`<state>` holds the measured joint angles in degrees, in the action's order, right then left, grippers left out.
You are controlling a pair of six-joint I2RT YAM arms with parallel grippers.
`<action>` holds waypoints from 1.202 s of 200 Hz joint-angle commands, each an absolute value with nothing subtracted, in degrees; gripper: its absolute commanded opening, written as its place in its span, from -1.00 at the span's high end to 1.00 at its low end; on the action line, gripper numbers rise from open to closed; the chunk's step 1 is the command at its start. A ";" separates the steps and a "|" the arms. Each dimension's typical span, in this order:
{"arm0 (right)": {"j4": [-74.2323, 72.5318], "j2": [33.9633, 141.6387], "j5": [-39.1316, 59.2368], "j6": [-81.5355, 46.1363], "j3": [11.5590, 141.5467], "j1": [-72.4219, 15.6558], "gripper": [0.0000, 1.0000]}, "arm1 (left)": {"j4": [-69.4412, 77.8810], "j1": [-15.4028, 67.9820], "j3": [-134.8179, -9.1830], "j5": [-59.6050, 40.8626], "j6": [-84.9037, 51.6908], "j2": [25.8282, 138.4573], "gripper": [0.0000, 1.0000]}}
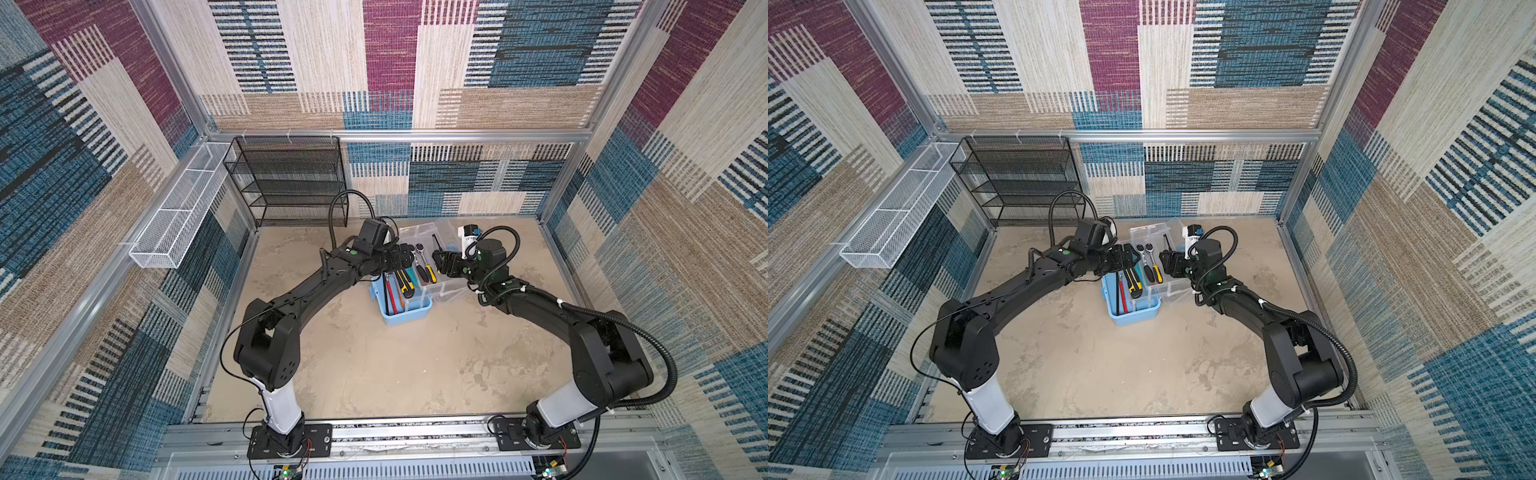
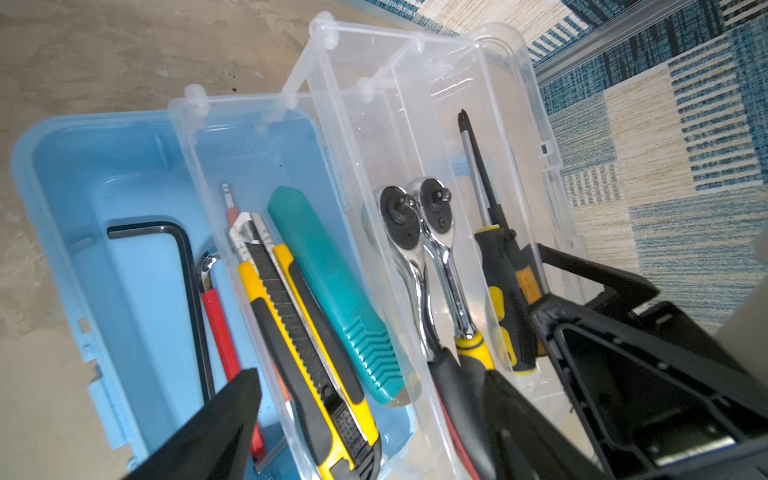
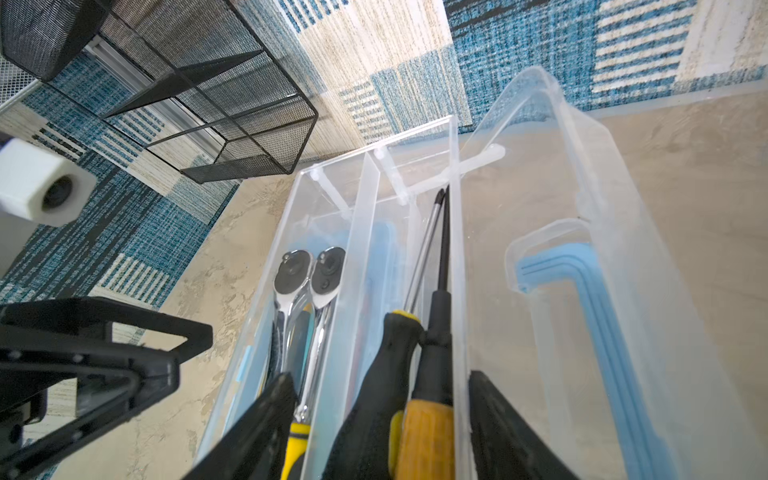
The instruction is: Pack the tool kit
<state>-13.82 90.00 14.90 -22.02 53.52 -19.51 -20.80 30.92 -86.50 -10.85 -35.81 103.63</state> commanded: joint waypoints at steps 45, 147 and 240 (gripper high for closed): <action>-11.76 90.70 14.74 -20.76 55.05 -20.25 -0.35 | -27.38 31.90 -93.54 -12.31 -33.02 109.39 -0.14; -8.75 91.51 12.09 -19.79 58.13 -20.83 -0.40 | -32.67 31.99 -97.33 -11.43 -32.48 113.02 0.55; -5.18 89.43 9.76 -19.55 61.48 -20.93 -0.51 | -34.24 31.90 -97.12 -11.25 -32.70 113.12 0.60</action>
<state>-5.50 90.83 10.85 -20.25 60.14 -20.78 -28.10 32.10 -97.38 -13.69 -34.35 112.73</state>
